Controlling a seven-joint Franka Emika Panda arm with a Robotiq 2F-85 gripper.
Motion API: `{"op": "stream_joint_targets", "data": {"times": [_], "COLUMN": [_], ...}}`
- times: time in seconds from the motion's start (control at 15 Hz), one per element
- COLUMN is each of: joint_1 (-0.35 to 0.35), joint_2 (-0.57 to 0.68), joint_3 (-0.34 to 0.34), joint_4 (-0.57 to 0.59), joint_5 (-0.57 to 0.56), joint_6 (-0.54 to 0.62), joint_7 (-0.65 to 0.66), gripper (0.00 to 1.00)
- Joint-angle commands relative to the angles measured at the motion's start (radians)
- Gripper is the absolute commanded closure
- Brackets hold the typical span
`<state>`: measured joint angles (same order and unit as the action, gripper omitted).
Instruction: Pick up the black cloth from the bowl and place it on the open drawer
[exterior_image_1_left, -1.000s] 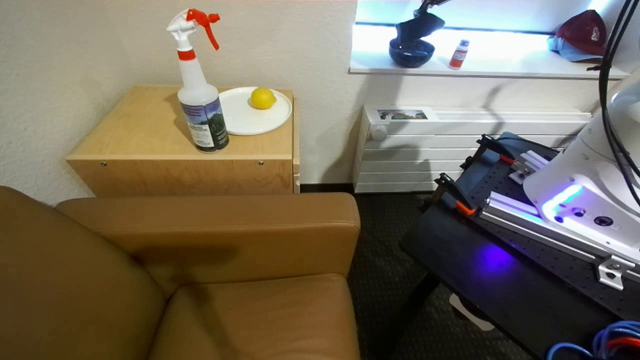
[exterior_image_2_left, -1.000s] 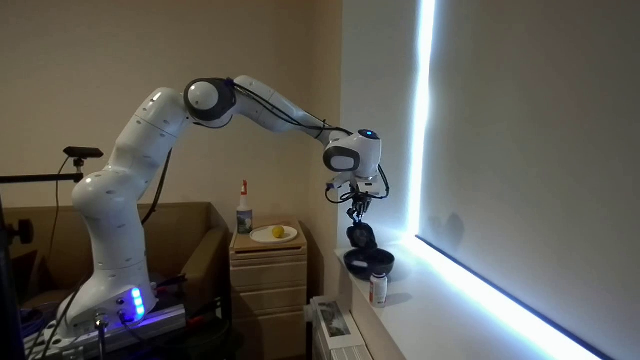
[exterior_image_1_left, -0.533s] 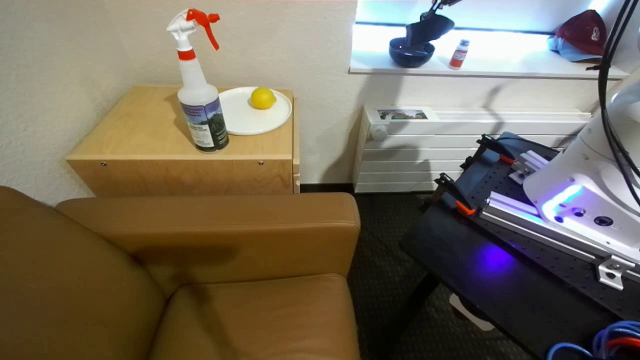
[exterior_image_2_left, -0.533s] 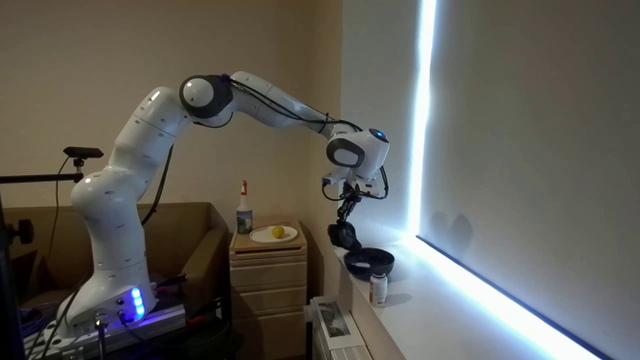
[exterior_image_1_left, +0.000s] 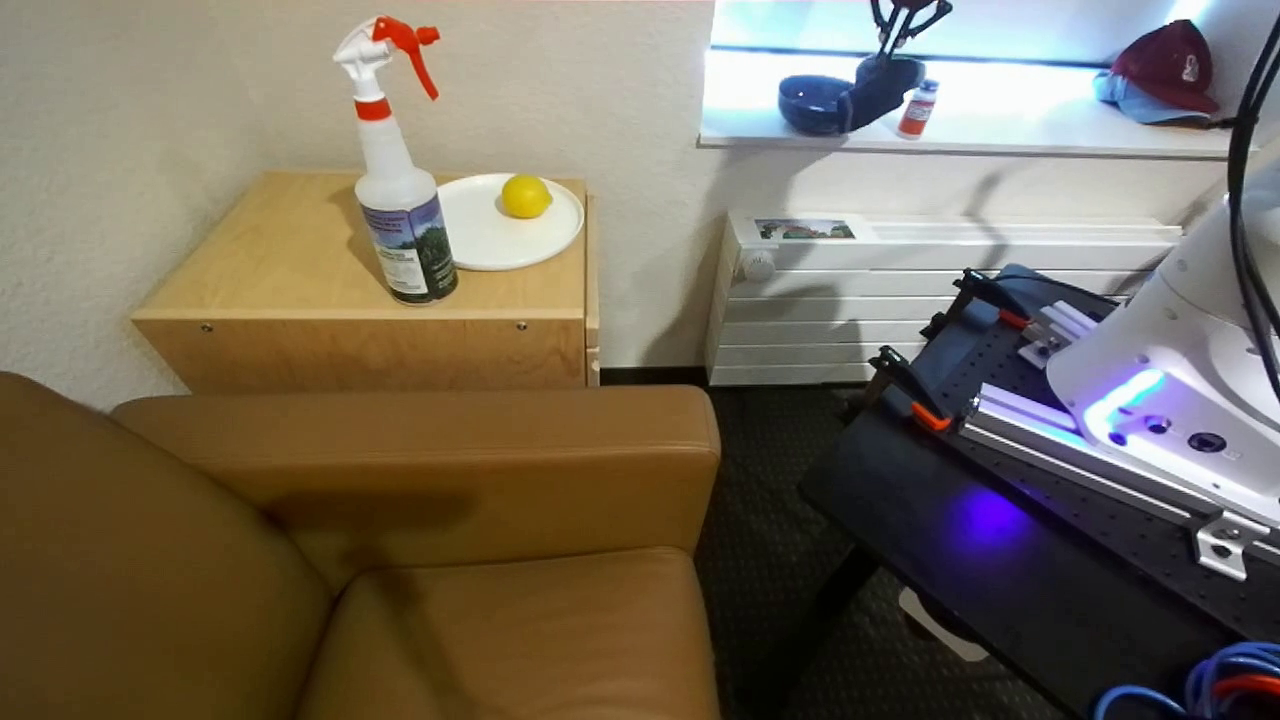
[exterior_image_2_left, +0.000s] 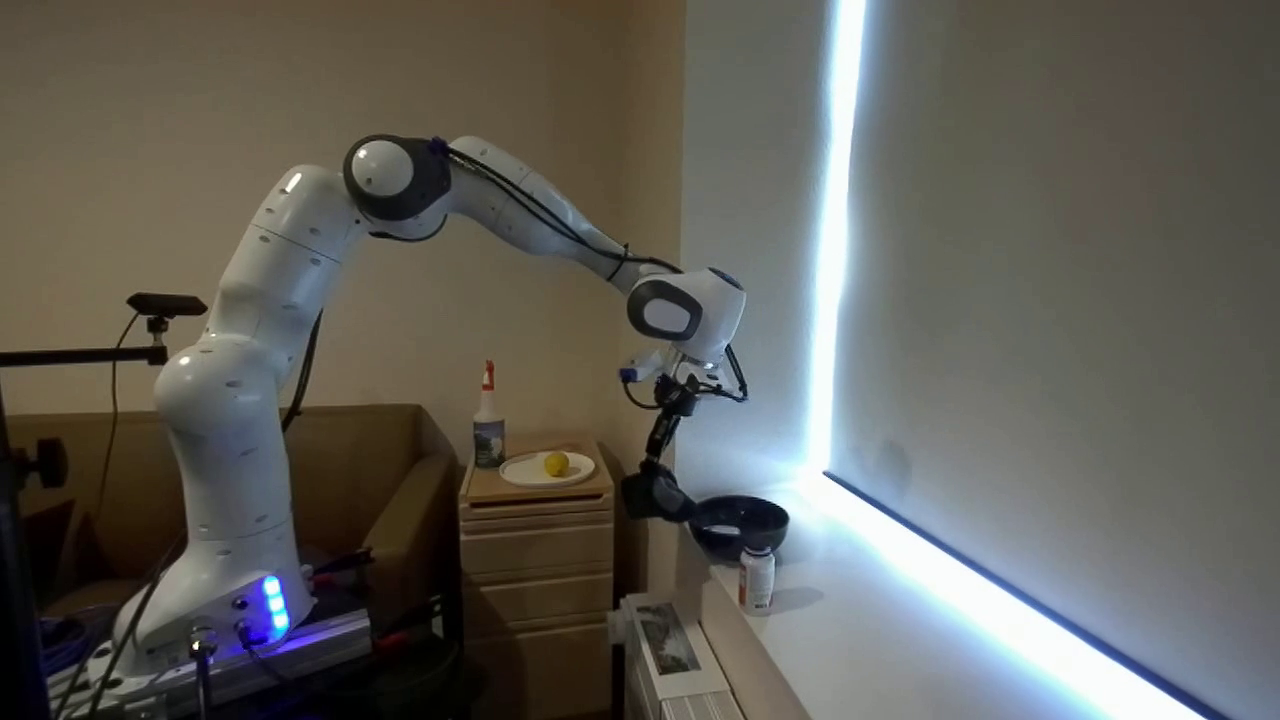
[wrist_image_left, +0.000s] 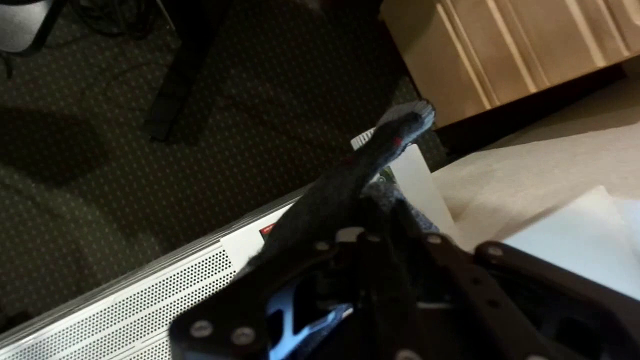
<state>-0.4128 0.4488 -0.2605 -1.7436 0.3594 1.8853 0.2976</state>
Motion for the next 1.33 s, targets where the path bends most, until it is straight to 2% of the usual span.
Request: {"op": "stream_joint_targets", "data": {"times": [0.0,0.07,0.13,0.4,0.47,0.87,1.27], "joint_1": [0.115,0.07,0.088,0.081,0.079,0.116,0.152], "joint_2": [-0.081,-0.02,-0.02,-0.019,-0.02,0.045,0.174], "joint_3": [-0.022,-0.01,-0.008,-0.013,-0.013,0.004,0.003], "joint_4": [-0.231,-0.102,-0.129,-0.112,-0.112,-0.157,-0.159], "joint_5": [-0.112,-0.065,-0.073,-0.072,-0.072,-0.065,-0.033], "joint_6": [0.264,0.144,0.174,0.168,0.169,0.203,0.375], "joint_7": [0.039,0.019,0.03,0.03,0.03,0.074,0.205], "gripper": [0.98,0.98,0.91,0.91,0.98,0.98,0.98]}}
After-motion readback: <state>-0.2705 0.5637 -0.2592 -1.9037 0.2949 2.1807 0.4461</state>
